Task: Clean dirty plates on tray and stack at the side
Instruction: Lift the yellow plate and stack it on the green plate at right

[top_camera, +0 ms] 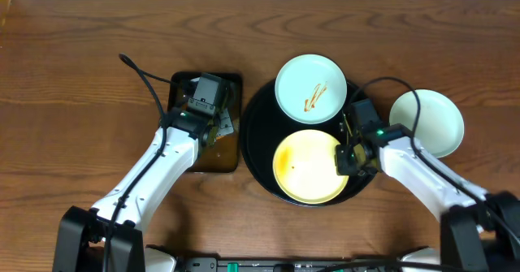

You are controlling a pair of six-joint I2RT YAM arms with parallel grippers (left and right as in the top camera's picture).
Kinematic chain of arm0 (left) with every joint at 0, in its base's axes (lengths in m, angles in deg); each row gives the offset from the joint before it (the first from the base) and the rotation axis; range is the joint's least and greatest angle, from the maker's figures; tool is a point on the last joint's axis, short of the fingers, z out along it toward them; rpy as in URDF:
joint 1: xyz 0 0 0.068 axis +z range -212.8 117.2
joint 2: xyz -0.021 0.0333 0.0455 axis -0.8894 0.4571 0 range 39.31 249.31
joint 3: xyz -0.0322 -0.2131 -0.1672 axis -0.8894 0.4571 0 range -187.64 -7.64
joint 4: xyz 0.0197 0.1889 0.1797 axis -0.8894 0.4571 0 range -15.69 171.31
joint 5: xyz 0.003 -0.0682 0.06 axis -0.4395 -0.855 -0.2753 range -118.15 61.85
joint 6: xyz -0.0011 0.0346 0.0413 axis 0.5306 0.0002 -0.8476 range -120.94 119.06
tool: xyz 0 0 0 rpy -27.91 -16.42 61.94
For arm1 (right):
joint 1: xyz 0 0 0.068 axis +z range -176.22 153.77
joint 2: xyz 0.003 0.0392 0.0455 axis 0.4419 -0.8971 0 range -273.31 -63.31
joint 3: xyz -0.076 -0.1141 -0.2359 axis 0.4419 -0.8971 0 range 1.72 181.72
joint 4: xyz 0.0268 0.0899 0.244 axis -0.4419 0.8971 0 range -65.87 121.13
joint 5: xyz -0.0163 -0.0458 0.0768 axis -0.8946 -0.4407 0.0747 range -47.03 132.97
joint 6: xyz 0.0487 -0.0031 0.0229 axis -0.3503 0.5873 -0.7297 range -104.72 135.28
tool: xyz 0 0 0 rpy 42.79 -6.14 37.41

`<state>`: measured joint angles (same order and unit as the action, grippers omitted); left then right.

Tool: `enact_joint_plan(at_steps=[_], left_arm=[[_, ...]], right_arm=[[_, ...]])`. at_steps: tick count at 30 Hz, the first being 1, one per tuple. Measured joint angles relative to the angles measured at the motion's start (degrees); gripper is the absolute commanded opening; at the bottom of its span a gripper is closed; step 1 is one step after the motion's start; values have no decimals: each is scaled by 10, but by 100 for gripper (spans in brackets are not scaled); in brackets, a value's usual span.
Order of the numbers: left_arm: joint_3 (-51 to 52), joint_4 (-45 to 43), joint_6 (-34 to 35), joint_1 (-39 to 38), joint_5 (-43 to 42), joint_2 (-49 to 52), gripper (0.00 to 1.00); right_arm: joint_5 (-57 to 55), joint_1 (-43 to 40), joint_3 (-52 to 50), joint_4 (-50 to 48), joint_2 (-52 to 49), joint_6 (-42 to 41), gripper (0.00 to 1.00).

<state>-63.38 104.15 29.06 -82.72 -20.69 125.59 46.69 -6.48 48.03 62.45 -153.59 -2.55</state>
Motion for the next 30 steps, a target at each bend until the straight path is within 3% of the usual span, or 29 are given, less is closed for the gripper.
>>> enact_joint_plan(at_steps=[11, 19, 30], left_arm=[[0, 0, 0, 0, 0, 0, 8], [0, 0, 0, 0, 0, 0, 8], [0, 0, 0, 0, 0, 0, 8]], right_arm=[[113, -9, 6, -42, -38, 0, 1], [68, -14, 1, -37, 60, 31, 1], [-84, -3, 1, -43, 181, 117, 1]])
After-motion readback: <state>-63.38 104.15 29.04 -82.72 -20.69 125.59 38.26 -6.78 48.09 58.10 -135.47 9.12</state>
